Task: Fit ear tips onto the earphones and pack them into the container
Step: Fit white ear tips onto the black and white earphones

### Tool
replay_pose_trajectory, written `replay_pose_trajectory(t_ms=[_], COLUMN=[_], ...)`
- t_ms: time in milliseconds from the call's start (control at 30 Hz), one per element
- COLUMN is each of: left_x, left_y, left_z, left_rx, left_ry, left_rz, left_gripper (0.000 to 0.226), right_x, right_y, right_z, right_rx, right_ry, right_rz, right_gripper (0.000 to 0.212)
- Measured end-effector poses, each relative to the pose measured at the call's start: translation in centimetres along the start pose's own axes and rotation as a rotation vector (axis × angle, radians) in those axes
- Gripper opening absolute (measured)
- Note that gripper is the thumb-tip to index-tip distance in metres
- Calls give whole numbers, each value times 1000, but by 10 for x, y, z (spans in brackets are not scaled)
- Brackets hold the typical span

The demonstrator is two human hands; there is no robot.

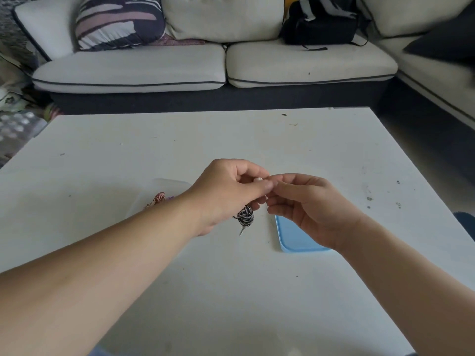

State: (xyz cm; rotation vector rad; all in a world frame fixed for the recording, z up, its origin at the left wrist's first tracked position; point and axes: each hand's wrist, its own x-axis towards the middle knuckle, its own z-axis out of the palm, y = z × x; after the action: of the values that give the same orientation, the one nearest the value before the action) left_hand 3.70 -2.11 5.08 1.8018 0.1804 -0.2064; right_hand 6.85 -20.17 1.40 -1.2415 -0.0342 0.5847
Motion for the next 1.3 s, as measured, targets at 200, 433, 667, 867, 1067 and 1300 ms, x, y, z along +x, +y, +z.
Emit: replay_pose_trajectory(t_ms=[200, 433, 667, 867, 1067, 1300], left_x=[11, 18, 16, 16, 9, -5], left_y=[-4, -10, -11, -12, -8, 4], left_z=[-4, 0, -3, -7, -11, -26], left_rx=[-47, -52, -28, 7, 15, -51], left_ry=[114, 106, 102, 112, 124, 141], left_rz=[-45, -108, -128, -119, -76, -10], left_gripper=[9, 11, 10, 7, 5, 9], right_x=[12, 58, 83, 79, 65, 5], right_y=[-3, 35, 57, 56, 31, -3], right_z=[-12, -31, -34, -32, -10, 27], right_rx=[-207, -940, -1272, -1309, -881, -225], right_ry=[370, 502, 438, 460, 476, 354], right_rz=[-4, -74, -86, -117, -120, -175], right_gripper=[11, 14, 20, 37, 5, 13])
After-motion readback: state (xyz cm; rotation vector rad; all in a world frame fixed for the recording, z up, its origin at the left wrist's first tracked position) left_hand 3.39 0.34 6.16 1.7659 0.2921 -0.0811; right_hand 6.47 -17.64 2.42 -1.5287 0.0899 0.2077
